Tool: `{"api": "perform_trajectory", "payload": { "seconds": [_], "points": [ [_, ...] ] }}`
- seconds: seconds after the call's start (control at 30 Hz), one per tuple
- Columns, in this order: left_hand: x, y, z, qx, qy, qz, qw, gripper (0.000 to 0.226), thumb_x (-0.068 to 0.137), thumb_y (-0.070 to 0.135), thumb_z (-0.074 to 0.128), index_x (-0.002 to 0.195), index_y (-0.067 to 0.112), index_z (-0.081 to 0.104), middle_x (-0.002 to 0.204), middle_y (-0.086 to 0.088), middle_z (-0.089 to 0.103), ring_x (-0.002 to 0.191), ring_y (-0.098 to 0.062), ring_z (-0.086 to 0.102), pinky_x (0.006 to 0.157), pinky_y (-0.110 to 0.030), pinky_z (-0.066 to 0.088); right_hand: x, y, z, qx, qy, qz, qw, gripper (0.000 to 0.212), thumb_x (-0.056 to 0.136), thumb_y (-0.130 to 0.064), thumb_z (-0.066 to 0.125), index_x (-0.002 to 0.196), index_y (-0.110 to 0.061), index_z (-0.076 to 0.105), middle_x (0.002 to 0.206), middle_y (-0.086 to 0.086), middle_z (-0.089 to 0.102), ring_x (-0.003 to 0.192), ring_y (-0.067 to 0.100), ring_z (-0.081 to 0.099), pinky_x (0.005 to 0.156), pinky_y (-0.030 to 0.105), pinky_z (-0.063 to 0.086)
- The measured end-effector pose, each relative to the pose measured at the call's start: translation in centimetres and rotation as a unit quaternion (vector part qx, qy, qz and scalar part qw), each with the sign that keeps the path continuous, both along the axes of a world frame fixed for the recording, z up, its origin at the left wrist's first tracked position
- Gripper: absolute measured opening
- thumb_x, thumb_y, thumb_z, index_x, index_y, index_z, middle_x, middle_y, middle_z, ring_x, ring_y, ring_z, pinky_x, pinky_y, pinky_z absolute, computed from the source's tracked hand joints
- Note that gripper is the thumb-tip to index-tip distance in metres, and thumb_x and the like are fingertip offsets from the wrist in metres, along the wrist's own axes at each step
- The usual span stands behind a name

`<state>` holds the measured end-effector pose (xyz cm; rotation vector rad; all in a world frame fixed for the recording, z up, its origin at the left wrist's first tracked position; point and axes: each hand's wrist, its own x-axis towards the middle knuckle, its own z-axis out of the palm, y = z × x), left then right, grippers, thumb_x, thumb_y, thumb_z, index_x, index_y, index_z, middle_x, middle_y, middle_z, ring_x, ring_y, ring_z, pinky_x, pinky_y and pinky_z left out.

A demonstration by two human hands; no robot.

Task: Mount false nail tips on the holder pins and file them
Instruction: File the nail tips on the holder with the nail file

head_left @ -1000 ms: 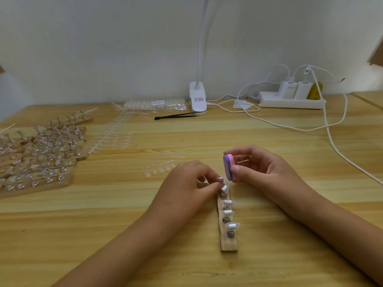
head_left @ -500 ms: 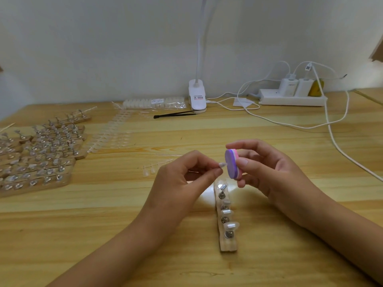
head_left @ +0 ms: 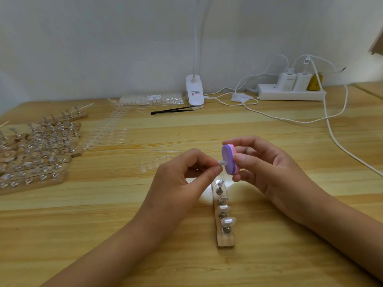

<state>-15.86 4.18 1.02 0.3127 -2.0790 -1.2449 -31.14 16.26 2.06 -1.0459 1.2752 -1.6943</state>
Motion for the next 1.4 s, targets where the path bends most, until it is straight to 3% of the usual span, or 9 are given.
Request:
{"api": "perform_trajectory", "payload": {
  "seconds": [0.37,0.53,0.7,0.93,1.07,1.17,1.23,1.33,1.4],
  "points": [
    [0.1,0.2,0.0,0.033,-0.004,-0.018,0.999,0.008,0.087,0.023,0.072,0.084,0.03,0.068,0.084,0.007,0.071,0.084,-0.011,0.069,0.076,-0.017,0.052,0.3,-0.1,0.0,0.001,0.001,0.007,1.0,0.027,0.078,-0.026,0.076,0.105,-0.025,0.073,0.09,0.0,0.072,0.079,0.01,0.068,0.069,0.019,0.054],
    [0.1,0.3,0.1,0.043,-0.002,-0.022,0.999,0.009,0.089,0.021,0.072,0.085,0.027,0.068,0.085,0.006,0.072,0.086,-0.013,0.069,0.077,-0.02,0.054,0.3,0.0,0.0,0.003,-0.007,0.006,1.0,0.023,0.08,-0.025,0.069,0.102,-0.025,0.074,0.089,0.001,0.073,0.079,0.01,0.069,0.068,0.019,0.054],
    [0.1,0.5,0.1,0.01,-0.007,-0.02,1.0,0.008,0.087,0.021,0.072,0.085,0.027,0.067,0.083,0.009,0.071,0.083,-0.007,0.068,0.075,-0.013,0.05,0.1,-0.3,-0.1,0.003,-0.018,-0.008,1.0,0.024,0.08,-0.024,0.069,0.103,-0.023,0.074,0.09,0.0,0.072,0.08,0.01,0.069,0.069,0.019,0.054],
    [0.1,-1.0,0.6,0.089,-0.032,0.013,0.995,0.01,0.084,0.026,0.074,0.085,0.032,0.068,0.089,0.009,0.076,0.09,-0.007,0.072,0.08,-0.018,0.055,-0.5,0.2,0.1,0.009,-0.007,-0.014,1.0,0.024,0.08,-0.026,0.07,0.104,-0.025,0.075,0.09,-0.003,0.071,0.077,0.008,0.066,0.069,0.019,0.053],
    [-0.7,-1.1,0.2,0.042,-0.13,0.023,0.99,0.009,0.084,0.025,0.076,0.082,0.031,0.069,0.093,0.019,0.074,0.094,0.002,0.068,0.083,-0.019,0.053,-0.8,-0.1,0.1,0.019,-0.033,-0.039,0.998,0.02,0.079,-0.023,0.075,0.099,-0.025,0.076,0.087,0.0,0.069,0.074,0.007,0.065,0.066,0.018,0.054],
    [-1.1,-1.0,0.4,-0.066,-0.192,0.04,0.978,0.008,0.082,0.031,0.075,0.081,0.038,0.07,0.103,0.025,0.069,0.114,-0.003,0.053,0.093,-0.024,0.044,-0.9,-0.2,0.0,0.026,-0.04,-0.04,0.998,0.023,0.075,-0.025,0.077,0.098,-0.025,0.077,0.086,0.002,0.069,0.074,0.007,0.065,0.066,0.018,0.054],
    [-0.8,-1.2,0.6,-0.089,-0.217,0.043,0.971,0.006,0.081,0.034,0.075,0.085,0.038,0.073,0.108,0.025,0.064,0.118,-0.006,0.046,0.097,-0.025,0.039,-1.0,-0.1,0.0,0.029,-0.041,-0.044,0.998,0.022,0.076,-0.024,0.076,0.098,-0.025,0.077,0.087,0.003,0.068,0.074,0.007,0.065,0.066,0.018,0.054],
    [0.5,-1.3,0.5,-0.092,-0.231,0.042,0.968,0.007,0.079,0.037,0.071,0.084,0.043,0.07,0.101,0.027,0.058,0.11,0.006,0.042,0.087,-0.008,0.031,-1.0,-0.2,-0.1,0.036,-0.034,-0.052,0.997,0.022,0.075,-0.025,0.078,0.098,-0.025,0.077,0.088,0.005,0.066,0.073,0.008,0.064,0.065,0.019,0.053],
    [1.1,-0.8,0.5,-0.086,-0.234,0.038,0.968,0.007,0.076,0.042,0.069,0.082,0.045,0.068,0.1,0.028,0.056,0.106,0.009,0.042,0.079,-0.004,0.03,-1.1,-0.1,-0.2,0.045,-0.02,-0.053,0.997,0.021,0.079,-0.023,0.079,0.1,-0.025,0.076,0.088,0.004,0.068,0.075,0.009,0.065,0.066,0.018,0.053]
  ]
}}
